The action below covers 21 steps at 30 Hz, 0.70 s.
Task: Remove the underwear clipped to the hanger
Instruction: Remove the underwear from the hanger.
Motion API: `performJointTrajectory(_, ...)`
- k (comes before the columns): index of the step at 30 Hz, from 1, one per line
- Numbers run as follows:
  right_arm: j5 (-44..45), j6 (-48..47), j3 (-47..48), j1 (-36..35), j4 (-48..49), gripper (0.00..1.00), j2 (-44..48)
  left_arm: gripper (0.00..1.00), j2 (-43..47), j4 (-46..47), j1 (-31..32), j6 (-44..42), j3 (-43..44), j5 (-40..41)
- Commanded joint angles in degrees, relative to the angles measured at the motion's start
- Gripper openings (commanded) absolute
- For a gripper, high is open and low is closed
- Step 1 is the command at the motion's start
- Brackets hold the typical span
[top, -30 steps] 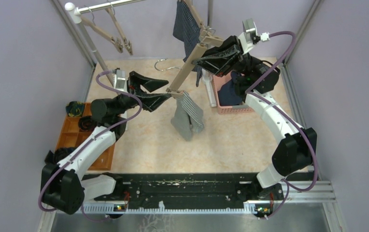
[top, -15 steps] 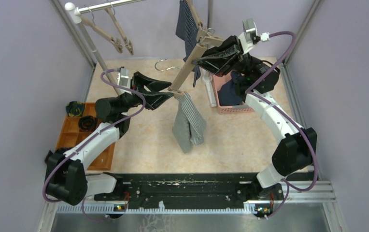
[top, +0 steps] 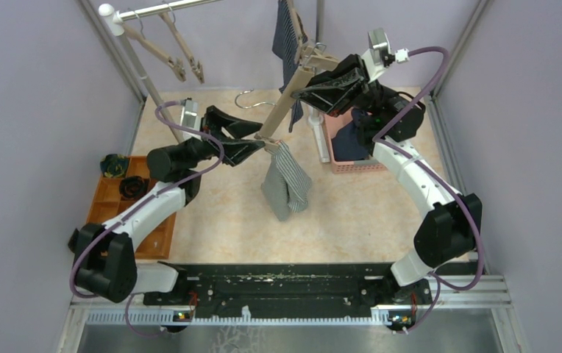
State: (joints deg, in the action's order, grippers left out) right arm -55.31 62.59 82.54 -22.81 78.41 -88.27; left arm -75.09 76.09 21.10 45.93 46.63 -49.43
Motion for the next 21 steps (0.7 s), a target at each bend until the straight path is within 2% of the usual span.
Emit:
performJointTrajectory(1,2.3,-0.8,2.7,-0.7,1.8,0.00,0.1,0.61,-1.8,5.0,0.2,3.6,2.8,-2.9)
performJointTrajectory(5,2.3,-0.8,2.6,-0.7,1.7,0.00,0.2,0.48,-2.2,5.8,0.3,4.5,2.9,-4.1)
performJointTrajectory(8,2.4,-1.1,2.4,-0.7,1.4,0.00,0.2,0.23,-1.7,5.6,0.2,4.0,2.7,-4.5)
performJointTrajectory(12,2.3,-1.1,2.6,-0.7,1.3,0.00,-0.1,0.00,-0.6,6.1,0.2,2.9,2.1,-3.9)
performJointTrajectory(17,2.1,-0.8,2.7,-0.7,1.5,0.00,-0.3,0.00,-0.3,8.3,0.2,3.7,1.3,-2.4)
performJointTrajectory(18,2.0,-0.8,2.9,-0.7,1.5,0.00,-0.3,0.02,-0.5,8.4,0.2,4.3,2.0,-3.1)
performJointTrajectory(19,1.8,-0.8,2.9,-0.7,1.5,0.00,-0.3,0.17,-0.8,8.4,0.2,5.0,2.6,-4.0)
performJointTrajectory(21,1.6,-0.7,2.9,-0.7,1.6,0.00,-0.3,0.66,-1.4,7.9,0.2,5.8,3.6,-5.0)
